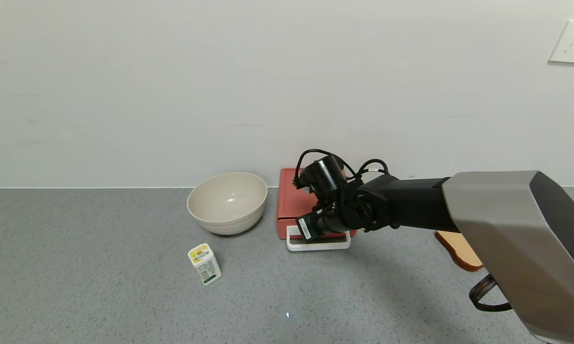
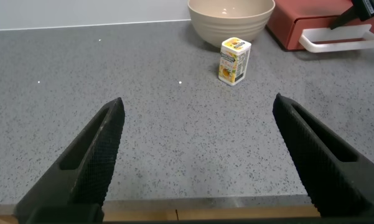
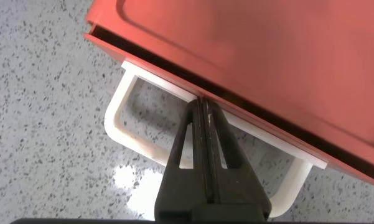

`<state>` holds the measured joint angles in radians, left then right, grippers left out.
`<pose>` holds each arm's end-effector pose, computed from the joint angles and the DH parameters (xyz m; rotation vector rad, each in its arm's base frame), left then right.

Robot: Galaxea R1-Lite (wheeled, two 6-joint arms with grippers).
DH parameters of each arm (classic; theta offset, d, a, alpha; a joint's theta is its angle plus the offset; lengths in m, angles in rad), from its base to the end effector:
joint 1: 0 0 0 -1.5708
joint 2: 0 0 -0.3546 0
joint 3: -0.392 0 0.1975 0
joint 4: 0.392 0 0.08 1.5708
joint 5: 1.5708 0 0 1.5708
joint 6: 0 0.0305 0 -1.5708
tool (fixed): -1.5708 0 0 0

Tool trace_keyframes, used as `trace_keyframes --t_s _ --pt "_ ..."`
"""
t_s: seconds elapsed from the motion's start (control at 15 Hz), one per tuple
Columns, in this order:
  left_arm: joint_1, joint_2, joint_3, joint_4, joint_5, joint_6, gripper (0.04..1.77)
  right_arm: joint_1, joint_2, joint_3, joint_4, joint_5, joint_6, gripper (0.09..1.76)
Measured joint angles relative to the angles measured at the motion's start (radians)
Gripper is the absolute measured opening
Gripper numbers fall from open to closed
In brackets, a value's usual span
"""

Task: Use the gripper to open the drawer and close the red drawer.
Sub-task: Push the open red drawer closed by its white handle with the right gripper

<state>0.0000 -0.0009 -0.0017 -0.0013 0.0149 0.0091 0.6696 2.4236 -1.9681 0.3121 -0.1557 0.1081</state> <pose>-0.0618 0.0005 0.0760 0.0091 -0.0038 0.0149 0.4290 0.3336 0.1443 -0.2098 0.7342 0.4480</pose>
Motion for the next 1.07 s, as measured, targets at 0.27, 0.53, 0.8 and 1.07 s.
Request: trace_keyframes --t_s 0.27,0.53,0.8,1.07 --pt "0.000 0.000 0.000 0.000 0.000 0.000 1.72 -0.008 0.014 0.000 -0.049 0.001 -0.012 0.12" --pt "0.000 0.000 0.000 0.000 0.000 0.000 1.72 -0.010 0.017 0.000 -0.049 0.005 -0.010 0.12" --pt "0.000 0.000 0.000 0.000 0.000 -0.001 1.72 -0.007 -0.015 0.006 -0.001 0.015 -0.007 0.12" --pt "0.000 0.000 0.000 0.000 0.000 0.000 1.72 -0.005 -0.118 0.028 0.117 0.053 -0.009 0.12"
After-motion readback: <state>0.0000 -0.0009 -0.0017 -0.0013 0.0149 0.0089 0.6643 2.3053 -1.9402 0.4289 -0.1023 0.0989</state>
